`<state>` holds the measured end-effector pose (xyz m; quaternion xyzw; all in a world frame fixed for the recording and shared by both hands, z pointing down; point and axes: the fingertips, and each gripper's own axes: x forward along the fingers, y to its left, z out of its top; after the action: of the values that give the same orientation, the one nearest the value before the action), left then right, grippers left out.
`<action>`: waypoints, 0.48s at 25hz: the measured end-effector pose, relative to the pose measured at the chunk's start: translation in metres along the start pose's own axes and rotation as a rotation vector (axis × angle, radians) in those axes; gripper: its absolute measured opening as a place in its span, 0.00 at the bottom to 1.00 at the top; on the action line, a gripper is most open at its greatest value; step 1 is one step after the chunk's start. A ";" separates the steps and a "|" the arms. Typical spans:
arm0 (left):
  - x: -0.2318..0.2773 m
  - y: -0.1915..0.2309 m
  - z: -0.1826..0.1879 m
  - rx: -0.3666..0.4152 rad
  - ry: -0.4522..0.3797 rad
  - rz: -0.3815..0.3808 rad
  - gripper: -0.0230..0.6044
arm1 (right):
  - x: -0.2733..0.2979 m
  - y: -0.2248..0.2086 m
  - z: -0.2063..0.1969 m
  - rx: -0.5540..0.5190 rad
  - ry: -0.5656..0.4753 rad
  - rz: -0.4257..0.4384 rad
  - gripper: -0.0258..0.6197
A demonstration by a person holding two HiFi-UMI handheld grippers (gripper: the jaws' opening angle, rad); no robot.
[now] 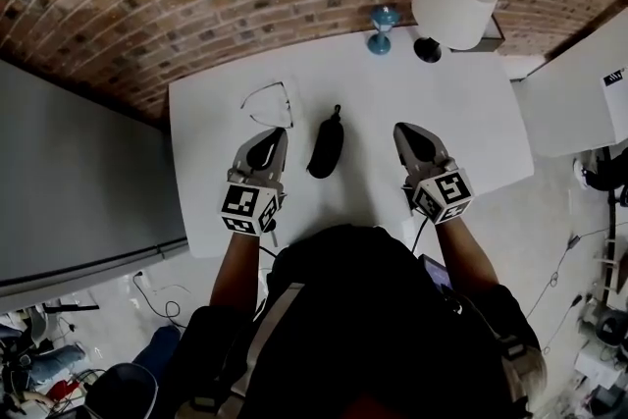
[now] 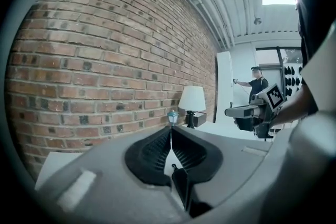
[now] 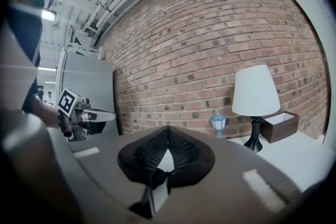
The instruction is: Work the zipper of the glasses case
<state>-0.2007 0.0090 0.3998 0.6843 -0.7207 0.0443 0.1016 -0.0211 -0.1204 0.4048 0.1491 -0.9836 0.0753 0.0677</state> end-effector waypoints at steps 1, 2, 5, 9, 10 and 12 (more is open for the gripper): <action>0.001 -0.001 0.000 0.000 -0.002 -0.002 0.05 | -0.001 -0.002 0.001 0.004 -0.004 -0.005 0.04; 0.002 -0.002 0.000 0.000 -0.002 -0.004 0.05 | -0.002 -0.003 0.002 0.011 -0.009 -0.008 0.04; 0.006 -0.007 0.000 0.001 -0.003 -0.010 0.05 | -0.003 -0.007 0.007 0.031 -0.025 -0.019 0.04; 0.010 -0.014 -0.001 0.005 0.001 -0.025 0.05 | -0.002 -0.008 0.010 0.042 -0.037 -0.025 0.04; 0.011 -0.015 -0.001 0.005 0.001 -0.029 0.05 | -0.002 -0.008 0.010 0.040 -0.036 -0.022 0.04; 0.013 -0.017 -0.001 0.005 0.003 -0.035 0.05 | -0.001 -0.007 0.009 0.033 -0.033 -0.016 0.04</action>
<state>-0.1837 -0.0044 0.4025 0.6971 -0.7083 0.0454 0.1015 -0.0187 -0.1280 0.3963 0.1595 -0.9820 0.0883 0.0496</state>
